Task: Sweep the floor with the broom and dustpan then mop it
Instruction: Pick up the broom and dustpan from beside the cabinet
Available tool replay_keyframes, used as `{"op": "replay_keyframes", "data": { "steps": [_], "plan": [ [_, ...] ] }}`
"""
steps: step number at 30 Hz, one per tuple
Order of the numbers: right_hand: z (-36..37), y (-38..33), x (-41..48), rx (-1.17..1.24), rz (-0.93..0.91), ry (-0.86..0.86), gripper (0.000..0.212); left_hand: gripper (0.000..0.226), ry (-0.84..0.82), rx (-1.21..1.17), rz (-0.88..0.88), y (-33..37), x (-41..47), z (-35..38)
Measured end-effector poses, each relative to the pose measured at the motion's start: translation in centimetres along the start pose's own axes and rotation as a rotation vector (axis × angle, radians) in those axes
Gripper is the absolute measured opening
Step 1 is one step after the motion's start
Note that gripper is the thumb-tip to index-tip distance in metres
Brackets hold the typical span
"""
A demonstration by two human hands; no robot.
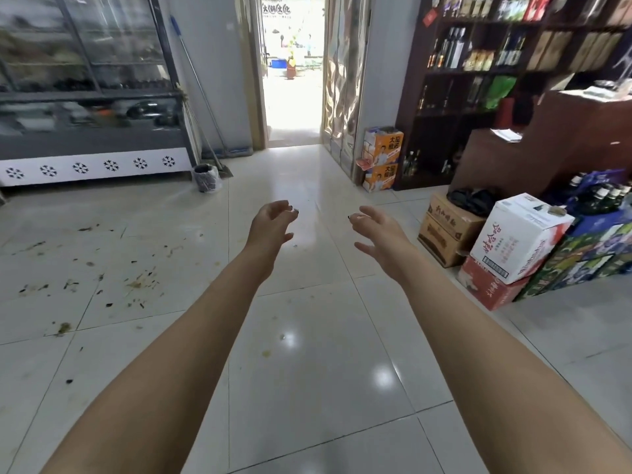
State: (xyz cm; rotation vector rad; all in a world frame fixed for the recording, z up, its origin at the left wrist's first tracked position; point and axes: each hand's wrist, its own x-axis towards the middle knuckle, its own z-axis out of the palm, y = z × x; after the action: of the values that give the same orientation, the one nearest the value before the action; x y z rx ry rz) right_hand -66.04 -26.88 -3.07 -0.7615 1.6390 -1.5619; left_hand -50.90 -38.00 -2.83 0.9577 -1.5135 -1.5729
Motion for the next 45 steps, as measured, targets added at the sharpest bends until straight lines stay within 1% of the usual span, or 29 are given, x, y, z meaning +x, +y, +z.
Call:
{"op": "replay_keyframes", "data": {
  "steps": [4,11,16,21,25,30,34,39,45],
  "plan": [
    [-1.0,-0.2,5.5,0.011,0.012,0.008,0.058,0.037,-0.006,-0.001,0.001,-0.2,5.0,1.6],
    [-4.0,-0.4,16.7,0.012,0.026,-0.078,0.059,0.036,0.020,0.003,0.000,-1.5,14.7,6.8],
    [-8.4,-0.9,26.7,0.014,0.021,-0.110,0.057,0.036,0.076,0.003,-0.008,-2.2,23.0,11.9],
    [-13.2,-2.9,36.9,-0.001,0.022,-0.156,0.057,0.036,0.132,0.049,-0.006,-2.2,31.3,17.6],
    [-15.3,-3.4,43.2,0.009,0.041,-0.176,0.056,0.036,0.152,0.059,-0.028,-2.3,36.7,21.0],
    [-16.6,-3.2,50.8,0.021,0.060,-0.205,0.057,0.036,0.169,0.076,-0.009,-1.9,44.2,23.4],
    [-16.9,-3.3,58.2,-0.001,0.051,-0.222,0.058,0.041,0.179,0.066,-0.010,-2.5,51.4,24.3],
    [-15.8,-4.2,69.1,-0.032,0.050,-0.243,0.058,0.041,0.217,0.037,-0.017,-3.0,62.1,24.4],
    [-13.3,-6.9,81.1,-0.034,0.046,-0.286,0.057,0.039,0.271,0.035,0.009,-1.5,74.0,23.9]
  ]
}}
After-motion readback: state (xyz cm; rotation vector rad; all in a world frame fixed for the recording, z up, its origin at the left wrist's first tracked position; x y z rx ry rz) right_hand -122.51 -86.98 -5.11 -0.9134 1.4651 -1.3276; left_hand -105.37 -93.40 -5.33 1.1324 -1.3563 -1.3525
